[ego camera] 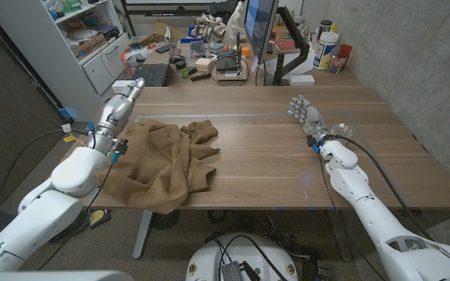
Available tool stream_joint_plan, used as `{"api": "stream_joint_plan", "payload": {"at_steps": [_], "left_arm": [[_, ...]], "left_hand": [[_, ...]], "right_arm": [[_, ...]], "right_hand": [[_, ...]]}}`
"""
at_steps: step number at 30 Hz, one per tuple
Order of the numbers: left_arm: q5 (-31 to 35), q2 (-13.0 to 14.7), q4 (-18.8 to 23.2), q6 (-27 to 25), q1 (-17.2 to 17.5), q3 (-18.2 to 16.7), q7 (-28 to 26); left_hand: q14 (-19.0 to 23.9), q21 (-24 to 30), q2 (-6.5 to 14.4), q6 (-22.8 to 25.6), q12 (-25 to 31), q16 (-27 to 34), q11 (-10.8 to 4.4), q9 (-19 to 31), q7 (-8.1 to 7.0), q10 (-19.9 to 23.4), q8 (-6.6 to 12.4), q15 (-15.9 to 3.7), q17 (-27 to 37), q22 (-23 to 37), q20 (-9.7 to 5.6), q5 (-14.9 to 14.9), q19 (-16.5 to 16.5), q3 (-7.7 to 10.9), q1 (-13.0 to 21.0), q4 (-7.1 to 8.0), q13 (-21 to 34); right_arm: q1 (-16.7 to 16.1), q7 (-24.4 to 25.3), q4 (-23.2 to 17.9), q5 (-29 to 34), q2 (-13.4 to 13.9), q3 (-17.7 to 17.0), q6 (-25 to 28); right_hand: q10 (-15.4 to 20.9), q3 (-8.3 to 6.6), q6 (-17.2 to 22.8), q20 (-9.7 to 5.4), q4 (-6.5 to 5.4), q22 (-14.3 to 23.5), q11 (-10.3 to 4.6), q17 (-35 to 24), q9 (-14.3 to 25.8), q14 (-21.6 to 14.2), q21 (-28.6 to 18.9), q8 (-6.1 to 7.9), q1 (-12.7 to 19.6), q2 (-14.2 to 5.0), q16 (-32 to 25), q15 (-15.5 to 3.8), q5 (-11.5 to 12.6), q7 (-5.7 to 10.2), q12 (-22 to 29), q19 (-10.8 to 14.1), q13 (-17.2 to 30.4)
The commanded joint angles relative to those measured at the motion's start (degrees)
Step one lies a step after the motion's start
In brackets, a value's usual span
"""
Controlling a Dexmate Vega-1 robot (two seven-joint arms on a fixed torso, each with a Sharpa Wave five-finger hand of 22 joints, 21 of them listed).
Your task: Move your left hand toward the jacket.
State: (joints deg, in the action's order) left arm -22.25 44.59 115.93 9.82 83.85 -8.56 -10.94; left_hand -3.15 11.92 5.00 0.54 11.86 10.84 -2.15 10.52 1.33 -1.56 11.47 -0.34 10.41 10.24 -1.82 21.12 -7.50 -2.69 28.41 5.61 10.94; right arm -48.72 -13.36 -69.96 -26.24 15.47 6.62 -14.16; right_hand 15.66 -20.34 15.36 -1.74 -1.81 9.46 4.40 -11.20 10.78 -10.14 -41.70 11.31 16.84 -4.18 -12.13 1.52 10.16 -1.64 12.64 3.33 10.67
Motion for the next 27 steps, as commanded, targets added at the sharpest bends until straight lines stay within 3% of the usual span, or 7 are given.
{"api": "stream_joint_plan", "payload": {"at_steps": [1, 27], "left_arm": [[2.7, -0.8, 2.5, -3.0, 2.4, -2.8, -0.1], [9.2, -2.6, 8.5, -10.9, 5.9, -7.9, 0.2]], "left_hand": [[0.2, -0.1, 0.1, 0.4, 0.3, 0.3, -0.07, 0.3, 0.05, 0.5, 0.62, -0.05, 0.1, 0.3, 0.42, 0.2, 0.0, -0.23, 0.6, -0.23, 0.1], [0.7, -0.1, 0.7, 2.4, 0.4, 0.3, 0.15, 0.3, 0.11, 1.1, 1.02, 0.27, 0.1, 0.3, 0.16, 0.1, 0.1, -0.04, 1.7, -0.69, 0.1]], "right_arm": [[-0.3, 0.2, -0.2, 0.0, 0.1, -0.2, -0.1], [-0.4, -0.3, 0.5, -0.7, 0.3, -0.9, -0.5]], "right_hand": [[0.5, 0.03, 0.5, 0.08, 0.35, 0.2, 0.02, 0.0, 0.1, -0.3, 0.2, 0.0, 0.5, 0.07, 0.2, 0.19, 0.3, -0.16, 0.0, 0.6, 0.1], [0.6, 0.04, 0.7, 0.06, 0.56, 0.3, -0.02, 0.0, 0.1, -0.3, 1.0, 0.01, 0.5, -0.03, 0.3, 0.16, 0.3, -0.1, 0.0, 0.9, 0.1]]}}
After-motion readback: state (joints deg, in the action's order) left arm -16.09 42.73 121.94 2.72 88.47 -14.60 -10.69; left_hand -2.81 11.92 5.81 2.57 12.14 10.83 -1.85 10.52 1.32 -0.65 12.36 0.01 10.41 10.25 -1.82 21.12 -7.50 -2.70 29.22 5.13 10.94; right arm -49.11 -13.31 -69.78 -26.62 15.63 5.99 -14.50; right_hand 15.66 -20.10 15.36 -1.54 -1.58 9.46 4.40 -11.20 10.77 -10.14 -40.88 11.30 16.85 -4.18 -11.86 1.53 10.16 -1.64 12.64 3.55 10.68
